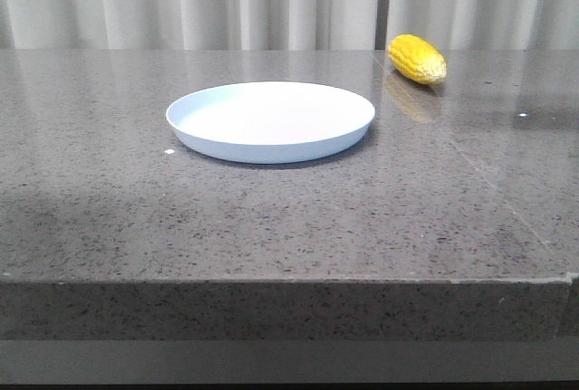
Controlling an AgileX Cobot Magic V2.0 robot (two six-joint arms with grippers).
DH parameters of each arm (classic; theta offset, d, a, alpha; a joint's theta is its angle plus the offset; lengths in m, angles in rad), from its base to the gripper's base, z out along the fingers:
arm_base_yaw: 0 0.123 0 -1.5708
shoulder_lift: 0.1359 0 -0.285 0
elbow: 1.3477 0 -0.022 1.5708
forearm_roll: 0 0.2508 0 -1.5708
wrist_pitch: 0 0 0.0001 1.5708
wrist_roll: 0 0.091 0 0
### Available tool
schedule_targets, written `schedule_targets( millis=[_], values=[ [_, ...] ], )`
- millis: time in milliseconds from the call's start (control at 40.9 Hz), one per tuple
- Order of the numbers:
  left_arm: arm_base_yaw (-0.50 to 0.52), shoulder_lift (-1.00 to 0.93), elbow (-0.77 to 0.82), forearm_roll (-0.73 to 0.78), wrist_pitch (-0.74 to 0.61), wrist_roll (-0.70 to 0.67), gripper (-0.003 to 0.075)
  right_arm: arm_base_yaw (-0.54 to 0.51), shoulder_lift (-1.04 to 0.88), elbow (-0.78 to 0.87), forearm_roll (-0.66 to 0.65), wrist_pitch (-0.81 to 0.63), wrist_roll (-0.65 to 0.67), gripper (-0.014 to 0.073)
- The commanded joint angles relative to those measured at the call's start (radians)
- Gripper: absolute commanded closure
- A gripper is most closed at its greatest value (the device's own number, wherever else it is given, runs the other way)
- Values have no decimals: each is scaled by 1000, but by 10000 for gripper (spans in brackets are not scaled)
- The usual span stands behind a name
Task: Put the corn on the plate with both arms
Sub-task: 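Lower the right gripper over the yellow corn cob and close it, then lift the corn with the right gripper and carry it over the plate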
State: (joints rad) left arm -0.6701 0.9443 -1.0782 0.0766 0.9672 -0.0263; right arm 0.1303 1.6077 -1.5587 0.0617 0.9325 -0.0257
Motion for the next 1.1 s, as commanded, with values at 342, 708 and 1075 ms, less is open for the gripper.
schedule_targets(
  millis=[342, 708, 1075],
  values=[
    [-5, -129, 1, 11, -95, -9, 332, 1, 362, -488, -1, -2, -10, -37],
    [-5, -125, 1, 11, -95, -9, 332, 1, 583, -691, 0, -16, -10, 3],
    [-5, -125, 1, 11, -95, -9, 332, 1, 585, -689, 7, -52, -9, 294]
  ],
)
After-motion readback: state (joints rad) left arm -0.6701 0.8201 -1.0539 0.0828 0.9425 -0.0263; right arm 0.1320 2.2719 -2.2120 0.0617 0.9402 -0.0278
